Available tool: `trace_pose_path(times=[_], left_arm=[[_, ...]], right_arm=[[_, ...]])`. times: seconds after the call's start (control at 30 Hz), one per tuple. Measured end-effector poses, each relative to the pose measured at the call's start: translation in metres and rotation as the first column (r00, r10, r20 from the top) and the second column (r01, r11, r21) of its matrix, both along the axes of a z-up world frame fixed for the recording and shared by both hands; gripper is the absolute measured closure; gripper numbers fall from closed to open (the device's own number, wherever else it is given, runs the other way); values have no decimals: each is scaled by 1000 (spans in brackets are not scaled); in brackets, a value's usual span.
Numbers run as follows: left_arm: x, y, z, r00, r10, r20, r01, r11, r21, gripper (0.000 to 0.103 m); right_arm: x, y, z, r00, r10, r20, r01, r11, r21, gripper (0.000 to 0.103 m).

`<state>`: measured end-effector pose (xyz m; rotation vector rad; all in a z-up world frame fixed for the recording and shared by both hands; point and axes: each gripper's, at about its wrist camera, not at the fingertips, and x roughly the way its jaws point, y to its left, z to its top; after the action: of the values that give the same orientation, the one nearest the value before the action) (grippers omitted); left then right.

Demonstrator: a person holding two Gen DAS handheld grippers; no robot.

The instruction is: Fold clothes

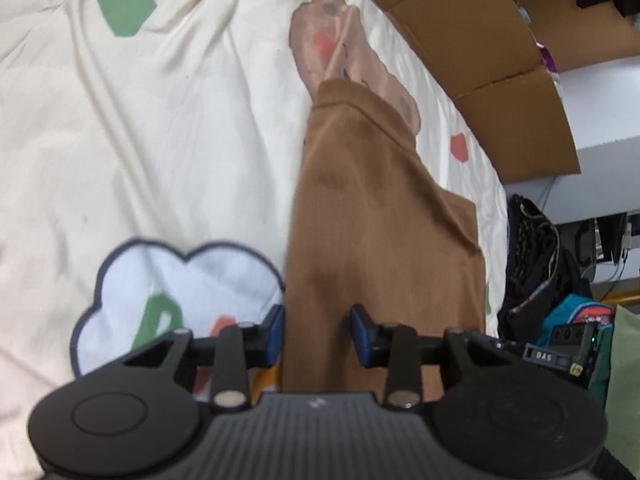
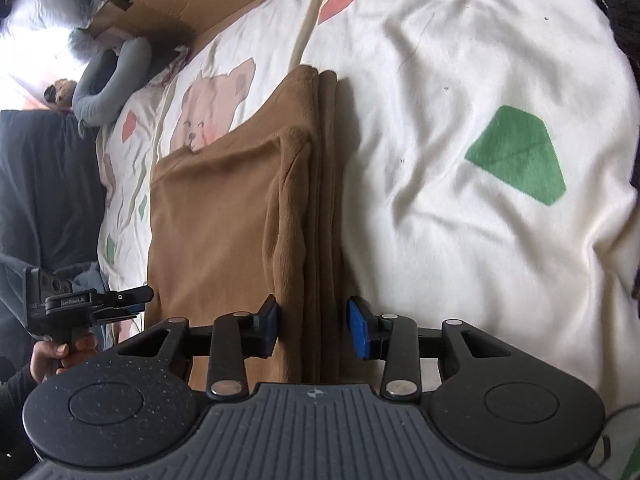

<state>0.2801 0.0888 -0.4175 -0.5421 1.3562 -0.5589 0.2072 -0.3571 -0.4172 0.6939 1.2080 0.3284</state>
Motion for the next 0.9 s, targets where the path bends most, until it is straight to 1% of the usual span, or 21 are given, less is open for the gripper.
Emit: trace_pose_path(times=[0.17, 0.4, 0.77, 0.87, 0.9], left_arm=[[12, -2, -3, 1000, 16, 18, -16, 1000, -17, 68], [32, -10, -5, 999, 8, 37, -7, 1000, -29, 68], [62, -17, -9, 997, 46, 58, -42, 997, -64, 68], [71, -19, -9, 996, 47, 73, -42, 997, -68, 71], [74, -20, -9, 996, 49, 81, -43, 997, -70, 76]], right_arm=[[12, -4, -6, 999, -29, 15, 28, 999, 21, 62], [24, -8, -15, 996, -83, 19, 81, 993, 85, 62], [46, -8, -24, 993, -115, 11, 112, 983, 145, 63], [52, -4, -24, 995, -98, 19, 95, 986, 141, 63], [53, -3, -23, 996, -89, 26, 84, 987, 134, 67]])
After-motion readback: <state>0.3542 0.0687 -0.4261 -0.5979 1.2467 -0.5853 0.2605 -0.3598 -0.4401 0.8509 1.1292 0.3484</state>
